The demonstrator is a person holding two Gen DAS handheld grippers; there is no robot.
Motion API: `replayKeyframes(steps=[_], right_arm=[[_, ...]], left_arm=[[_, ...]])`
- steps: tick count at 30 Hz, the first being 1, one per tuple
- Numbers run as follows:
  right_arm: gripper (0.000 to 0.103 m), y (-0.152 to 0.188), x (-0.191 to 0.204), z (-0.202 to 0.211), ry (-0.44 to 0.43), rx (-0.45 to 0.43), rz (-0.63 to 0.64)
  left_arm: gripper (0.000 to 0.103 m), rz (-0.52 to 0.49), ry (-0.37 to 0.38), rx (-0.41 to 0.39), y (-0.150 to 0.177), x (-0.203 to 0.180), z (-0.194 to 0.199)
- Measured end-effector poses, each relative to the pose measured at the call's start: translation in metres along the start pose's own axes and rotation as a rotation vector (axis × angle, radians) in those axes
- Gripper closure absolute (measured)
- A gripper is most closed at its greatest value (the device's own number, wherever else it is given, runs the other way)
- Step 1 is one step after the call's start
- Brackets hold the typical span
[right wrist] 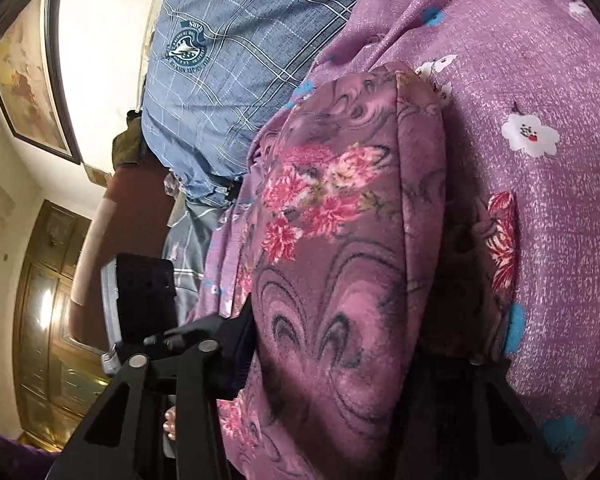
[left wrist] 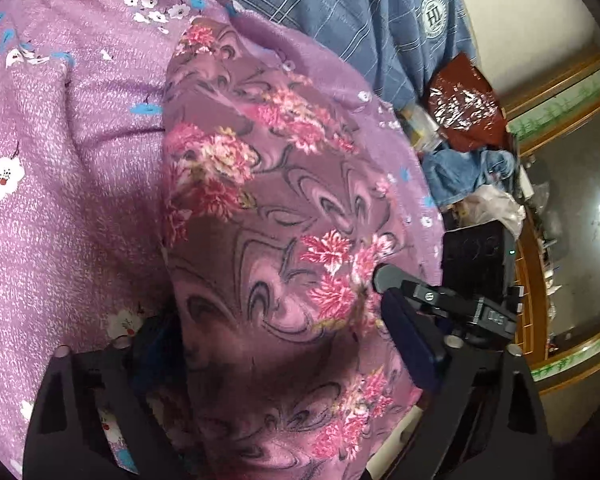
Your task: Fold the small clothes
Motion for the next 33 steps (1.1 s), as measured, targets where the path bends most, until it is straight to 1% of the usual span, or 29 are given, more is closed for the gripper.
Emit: replayKeyframes(steps=[1,2,3,4,5,7,9,12,15,18,22,23,26,29,33], right_arm=[[0.061,0.000,-0.002,0.002,-0.009,-0.001,-0.009],[0.063,0.000,-0.004,0.003,-0.026,-0.005,-0.028],[0.065,0.000,-0.005,0.006,-0.035,-0.007,-0.040],[0.065,0.001,-0.005,0.006,-0.036,-0.009,-0.044],[0.066,0.003,-0.005,0.009,-0.032,-0.012,-0.041],[0.068,0.003,0.002,0.010,-0.024,-0.019,-0.032],[0.069,0.003,0.013,0.013,-0.006,-0.031,-0.005],[0.069,0.002,0.033,0.019,0.018,-0.051,0.046],[0.069,0.001,0.055,0.025,0.053,-0.073,0.105],[0.069,0.000,0.080,0.030,0.069,-0.089,0.150],[0.069,0.005,0.112,0.029,0.094,-0.097,0.224],[0.069,0.006,0.122,0.027,0.113,-0.100,0.256],[0.069,0.008,0.135,0.021,0.175,-0.101,0.307],[0.069,0.011,0.135,0.015,0.222,-0.113,0.298],[0.069,0.013,0.129,0.030,0.251,-0.156,0.267]], left_arm=[[0.021,-0.005,0.004,-0.004,0.001,0.000,0.003],[0.025,-0.007,0.004,-0.011,0.000,0.002,0.005],[0.032,-0.007,0.000,-0.015,0.001,0.004,0.009],[0.038,-0.008,-0.006,-0.020,0.001,0.005,0.011],[0.040,-0.006,-0.010,-0.024,0.001,0.005,0.012],[0.049,-0.011,-0.013,-0.036,0.003,0.008,0.022],[0.052,-0.026,-0.019,-0.047,0.001,0.002,0.025],[0.053,-0.051,-0.019,-0.071,-0.001,-0.008,0.032],[0.053,-0.058,0.008,-0.093,-0.002,-0.017,0.044],[0.053,-0.059,0.030,-0.110,-0.001,-0.022,0.059],[0.054,-0.053,0.060,-0.127,0.001,-0.025,0.082],[0.054,-0.054,0.059,-0.124,0.001,-0.024,0.084],[0.055,-0.053,0.034,-0.117,0.003,-0.019,0.087],[0.055,-0.034,0.009,-0.110,0.003,-0.021,0.082],[0.054,-0.102,-0.069,-0.084,0.004,-0.043,0.077]])
Point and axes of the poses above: each gripper's, at about its wrist camera, not at the fingertips, and z roughly against the way its jaws point, x to its left, y to its underside, the point moved 10 cm from there along -z, roughly the way its jaws point, and after that the axes turned 1 degree about x, right-handed, at the moved point
